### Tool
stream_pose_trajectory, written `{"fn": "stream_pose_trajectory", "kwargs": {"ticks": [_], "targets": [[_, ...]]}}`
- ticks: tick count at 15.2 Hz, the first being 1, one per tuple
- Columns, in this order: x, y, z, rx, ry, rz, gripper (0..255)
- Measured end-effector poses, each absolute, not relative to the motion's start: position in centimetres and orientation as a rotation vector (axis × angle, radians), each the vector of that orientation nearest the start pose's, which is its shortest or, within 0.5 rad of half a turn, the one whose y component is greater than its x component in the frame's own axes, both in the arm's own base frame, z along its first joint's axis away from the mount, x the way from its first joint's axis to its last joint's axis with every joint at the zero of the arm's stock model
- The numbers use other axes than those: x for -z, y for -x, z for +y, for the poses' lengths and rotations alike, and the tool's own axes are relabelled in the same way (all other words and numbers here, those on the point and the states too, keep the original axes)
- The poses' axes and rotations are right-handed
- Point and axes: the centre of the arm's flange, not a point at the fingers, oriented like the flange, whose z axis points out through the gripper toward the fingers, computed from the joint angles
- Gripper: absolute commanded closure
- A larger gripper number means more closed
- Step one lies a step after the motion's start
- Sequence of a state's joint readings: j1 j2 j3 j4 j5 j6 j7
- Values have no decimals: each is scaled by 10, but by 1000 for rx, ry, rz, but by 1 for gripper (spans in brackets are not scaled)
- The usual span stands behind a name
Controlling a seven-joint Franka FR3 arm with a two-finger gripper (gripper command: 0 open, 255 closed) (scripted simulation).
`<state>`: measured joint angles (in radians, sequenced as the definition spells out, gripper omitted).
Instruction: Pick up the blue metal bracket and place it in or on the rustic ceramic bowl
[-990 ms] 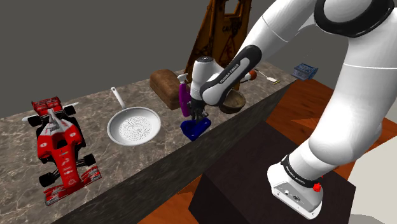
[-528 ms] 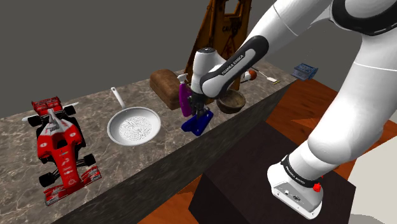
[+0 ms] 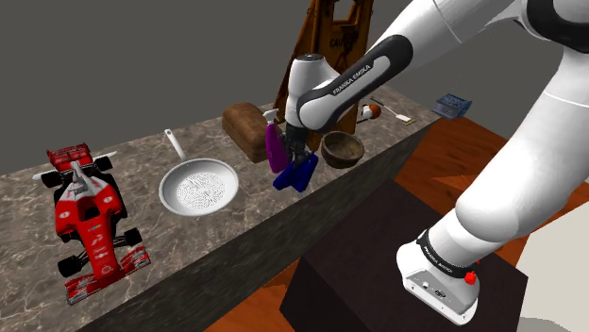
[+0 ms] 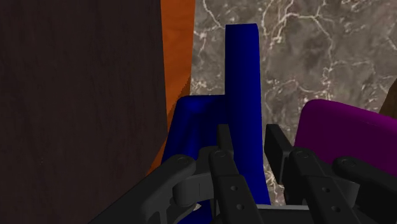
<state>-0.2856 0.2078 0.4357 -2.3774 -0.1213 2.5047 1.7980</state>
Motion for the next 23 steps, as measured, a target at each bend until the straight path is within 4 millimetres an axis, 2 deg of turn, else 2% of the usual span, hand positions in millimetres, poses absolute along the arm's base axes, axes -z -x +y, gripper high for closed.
{"fn": "stream_pose_trajectory", "kwargs": {"ticks": [12,16,23], "targets": [[-300,-494,79,-75,2266,2228,255],[-304,-496,42,-75,2265,2229,255],[-305,-498,-51,-76,2263,2230,255]]}}
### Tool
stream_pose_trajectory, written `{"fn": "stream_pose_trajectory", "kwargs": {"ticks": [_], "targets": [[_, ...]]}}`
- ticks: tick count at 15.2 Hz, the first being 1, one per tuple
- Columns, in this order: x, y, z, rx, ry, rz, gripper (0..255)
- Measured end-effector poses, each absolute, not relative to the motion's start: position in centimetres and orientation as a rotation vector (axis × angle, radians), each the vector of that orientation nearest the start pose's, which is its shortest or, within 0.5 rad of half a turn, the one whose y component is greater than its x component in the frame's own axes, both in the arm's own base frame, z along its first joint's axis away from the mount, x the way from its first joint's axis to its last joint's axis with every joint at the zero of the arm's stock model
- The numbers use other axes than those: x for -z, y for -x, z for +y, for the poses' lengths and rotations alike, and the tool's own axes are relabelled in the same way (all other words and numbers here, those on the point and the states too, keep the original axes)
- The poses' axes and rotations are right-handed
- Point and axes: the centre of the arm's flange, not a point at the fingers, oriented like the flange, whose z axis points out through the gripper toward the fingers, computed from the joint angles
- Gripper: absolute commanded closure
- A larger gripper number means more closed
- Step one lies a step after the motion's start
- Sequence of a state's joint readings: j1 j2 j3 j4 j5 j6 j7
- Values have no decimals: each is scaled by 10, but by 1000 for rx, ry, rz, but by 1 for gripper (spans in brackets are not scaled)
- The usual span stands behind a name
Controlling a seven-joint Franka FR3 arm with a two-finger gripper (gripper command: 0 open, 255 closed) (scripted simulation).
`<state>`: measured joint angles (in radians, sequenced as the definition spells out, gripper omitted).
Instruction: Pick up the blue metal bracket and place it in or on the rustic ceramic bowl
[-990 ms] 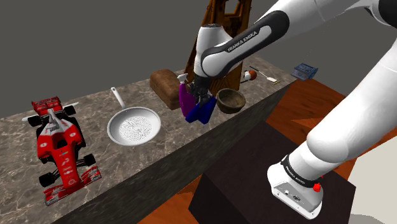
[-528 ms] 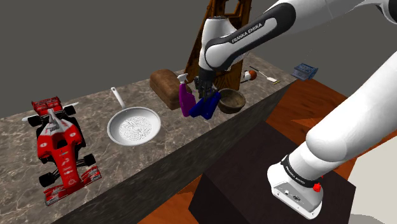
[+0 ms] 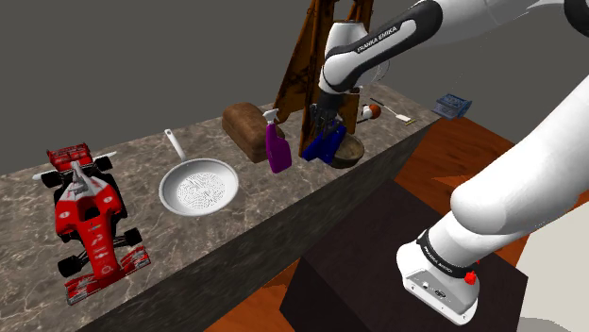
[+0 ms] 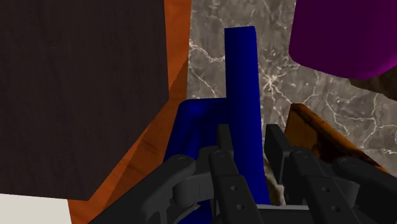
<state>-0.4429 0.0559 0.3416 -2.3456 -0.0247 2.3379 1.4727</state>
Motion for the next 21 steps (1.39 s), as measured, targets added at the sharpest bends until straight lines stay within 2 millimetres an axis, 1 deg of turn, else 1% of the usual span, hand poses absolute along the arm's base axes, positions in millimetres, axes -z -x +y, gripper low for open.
{"fn": "stream_pose_trajectory", "kwargs": {"ticks": [3,5,7,9,10,11,12,13,14,16,21], "targets": [[-305,-503,-94,-76,2264,2230,255],[-306,-503,-116,-76,2265,2229,255],[-305,-502,-146,-76,2264,2230,255],[-307,-506,-172,-76,2264,2229,255],[-308,-506,-181,-75,2264,2229,255],[-306,-508,-194,-75,2265,2229,255],[-306,-507,-211,-76,2263,2230,255],[-304,-509,-221,-76,2263,2230,255],[-300,-508,-227,-76,2264,2229,255],[-290,-508,-232,-76,2265,2229,255],[-264,-509,-233,-76,2266,2228,255]]}}
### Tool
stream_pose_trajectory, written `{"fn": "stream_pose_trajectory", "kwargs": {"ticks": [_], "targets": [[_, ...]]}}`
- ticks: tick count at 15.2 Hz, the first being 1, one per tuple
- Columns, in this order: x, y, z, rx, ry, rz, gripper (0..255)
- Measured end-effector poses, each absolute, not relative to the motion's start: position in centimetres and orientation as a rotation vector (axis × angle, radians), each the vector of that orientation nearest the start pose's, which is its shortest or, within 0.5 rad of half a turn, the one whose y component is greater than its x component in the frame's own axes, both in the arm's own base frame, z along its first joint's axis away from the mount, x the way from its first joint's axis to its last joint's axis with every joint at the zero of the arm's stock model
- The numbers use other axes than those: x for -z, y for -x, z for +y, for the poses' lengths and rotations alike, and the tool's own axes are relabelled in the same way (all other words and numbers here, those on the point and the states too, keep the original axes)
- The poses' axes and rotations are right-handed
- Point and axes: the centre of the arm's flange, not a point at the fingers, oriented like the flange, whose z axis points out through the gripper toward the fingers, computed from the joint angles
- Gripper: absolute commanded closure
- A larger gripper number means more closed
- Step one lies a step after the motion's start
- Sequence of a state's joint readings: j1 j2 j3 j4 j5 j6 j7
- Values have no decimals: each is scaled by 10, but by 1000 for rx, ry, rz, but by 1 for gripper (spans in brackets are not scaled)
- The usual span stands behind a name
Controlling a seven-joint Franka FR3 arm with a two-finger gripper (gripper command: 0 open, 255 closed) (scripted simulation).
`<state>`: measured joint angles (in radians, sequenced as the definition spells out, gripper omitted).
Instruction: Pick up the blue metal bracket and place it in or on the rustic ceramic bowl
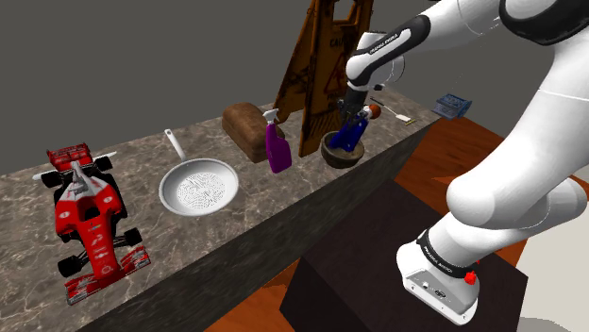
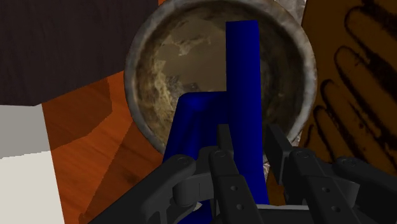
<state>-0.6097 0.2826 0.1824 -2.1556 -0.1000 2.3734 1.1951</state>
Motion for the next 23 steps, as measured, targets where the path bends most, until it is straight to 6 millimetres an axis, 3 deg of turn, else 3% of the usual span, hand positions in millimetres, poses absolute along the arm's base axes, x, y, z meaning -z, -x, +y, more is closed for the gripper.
{"fn": "stream_pose_trajectory", "kwargs": {"ticks": [5,12,13,19,23], "targets": [[-243,-510,-237,-54,2260,2231,255],[-240,-510,-239,-45,2258,2231,255],[-241,-510,-238,-48,2259,2230,0],[-234,-507,-234,-75,2265,2228,0],[-273,-513,-234,-73,2265,2228,0]]}}
